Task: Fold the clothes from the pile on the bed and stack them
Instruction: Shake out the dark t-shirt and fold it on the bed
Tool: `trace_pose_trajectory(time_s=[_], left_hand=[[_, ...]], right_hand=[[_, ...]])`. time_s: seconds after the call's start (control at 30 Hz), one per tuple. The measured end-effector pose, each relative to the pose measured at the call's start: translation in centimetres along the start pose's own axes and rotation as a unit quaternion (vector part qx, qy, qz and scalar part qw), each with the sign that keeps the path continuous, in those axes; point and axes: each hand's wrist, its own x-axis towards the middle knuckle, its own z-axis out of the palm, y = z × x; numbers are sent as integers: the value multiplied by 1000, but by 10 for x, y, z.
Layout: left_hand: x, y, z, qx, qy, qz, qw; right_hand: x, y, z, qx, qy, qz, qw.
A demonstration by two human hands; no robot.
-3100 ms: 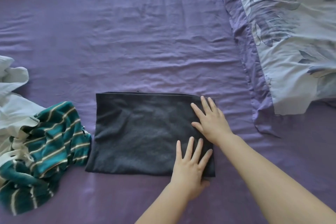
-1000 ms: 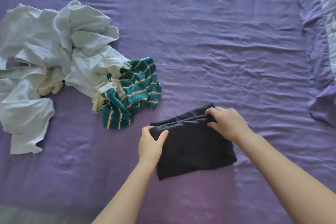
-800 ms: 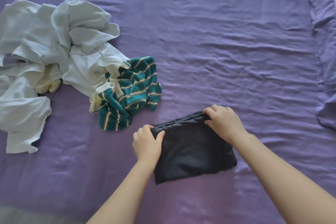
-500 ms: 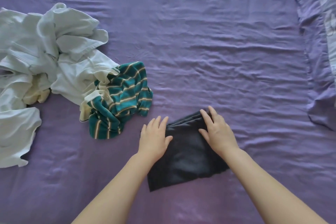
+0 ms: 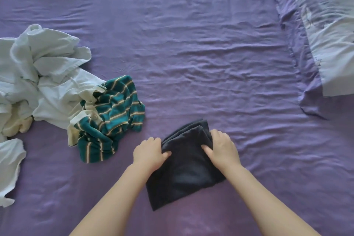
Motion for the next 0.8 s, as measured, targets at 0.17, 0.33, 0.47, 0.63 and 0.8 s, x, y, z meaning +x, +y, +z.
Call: trace_pose_trajectory(time_s=[0.17,0.33,0.47,0.63,0.8], left_hand=[[-1,-8,0,-34,-31,32,998],[1,-10,-8,-29,-31,75,996],[-1,-9,-12,-35,-39,77,996],[-16,-8,-35,-258,-135,39,956],[-55,10,-51,-564,-215,-74,794]], right_hand=[[-13,9,5,62,-21,42,997],[-16,11,7,24,-9,39,999],[-44,10,19,33,33,69,997],[-95,0,42,188,109,170,961],[-131,-32,59,424,130,306,843]])
